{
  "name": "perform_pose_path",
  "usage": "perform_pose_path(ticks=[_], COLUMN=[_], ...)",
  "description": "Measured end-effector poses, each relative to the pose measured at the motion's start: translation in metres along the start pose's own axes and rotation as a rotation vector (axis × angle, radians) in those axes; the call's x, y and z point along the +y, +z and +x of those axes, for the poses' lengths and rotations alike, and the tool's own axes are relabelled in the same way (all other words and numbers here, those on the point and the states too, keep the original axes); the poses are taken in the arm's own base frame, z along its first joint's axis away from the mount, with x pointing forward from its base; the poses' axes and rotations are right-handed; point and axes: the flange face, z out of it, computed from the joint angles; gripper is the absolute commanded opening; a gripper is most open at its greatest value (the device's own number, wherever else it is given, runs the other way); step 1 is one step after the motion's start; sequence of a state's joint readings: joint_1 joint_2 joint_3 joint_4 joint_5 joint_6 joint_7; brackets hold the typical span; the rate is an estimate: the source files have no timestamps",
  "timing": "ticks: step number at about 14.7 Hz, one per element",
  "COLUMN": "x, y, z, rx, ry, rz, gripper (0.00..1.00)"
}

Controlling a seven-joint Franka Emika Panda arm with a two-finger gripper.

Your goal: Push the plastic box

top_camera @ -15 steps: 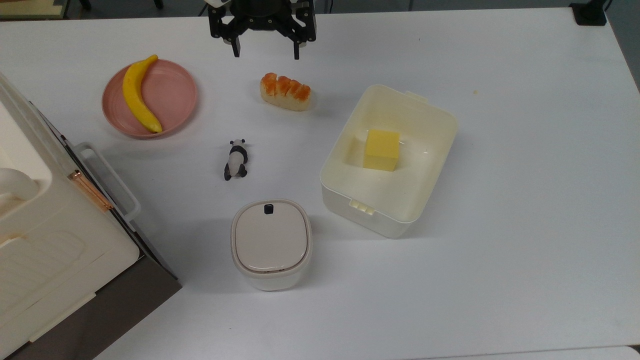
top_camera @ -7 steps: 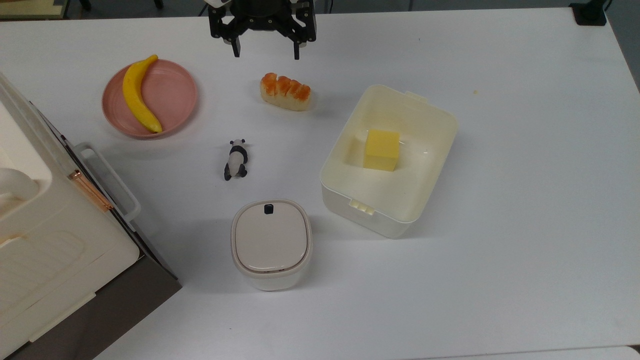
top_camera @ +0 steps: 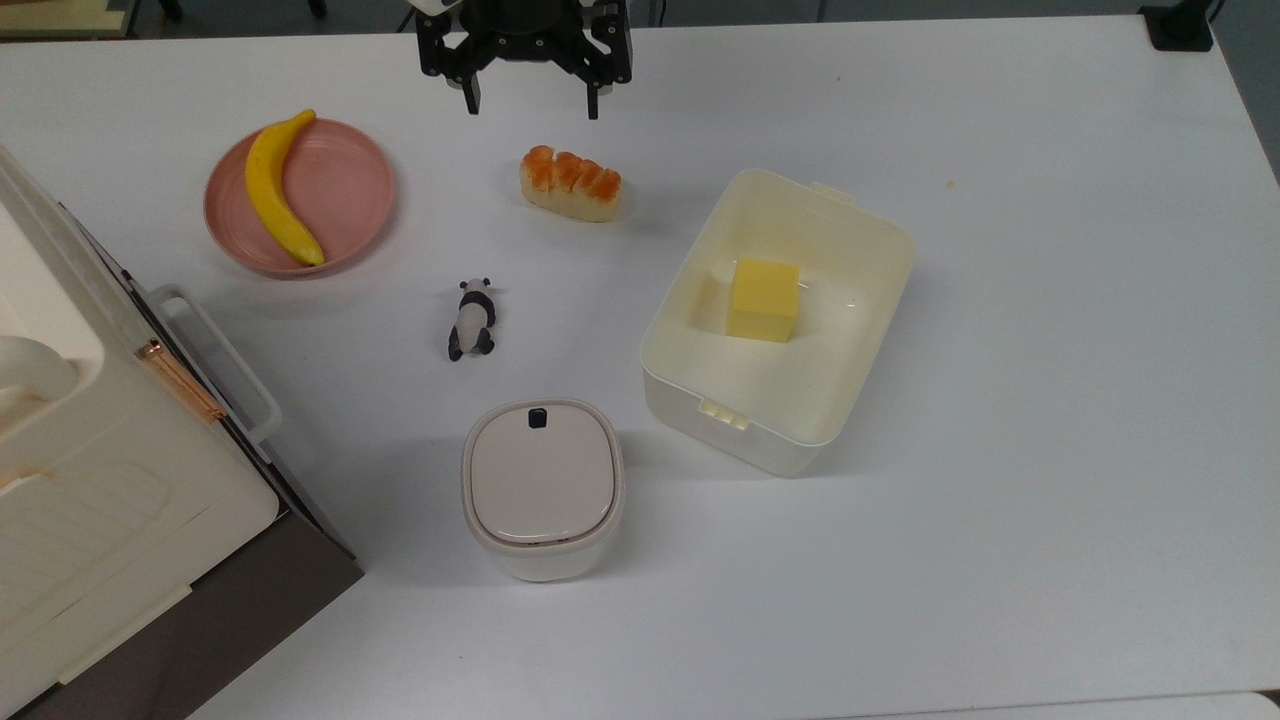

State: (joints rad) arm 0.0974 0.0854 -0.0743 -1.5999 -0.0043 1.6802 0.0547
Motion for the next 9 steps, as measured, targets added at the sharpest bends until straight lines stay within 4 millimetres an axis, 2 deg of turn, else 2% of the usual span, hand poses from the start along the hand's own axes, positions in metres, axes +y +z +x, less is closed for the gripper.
perform_pose_path(ticks=[9], x=[0.0002], y=[0.0012], z=[-0.0014], rx=[-0.013], ry=[0.000], rz=[-0.001], gripper=[1.00])
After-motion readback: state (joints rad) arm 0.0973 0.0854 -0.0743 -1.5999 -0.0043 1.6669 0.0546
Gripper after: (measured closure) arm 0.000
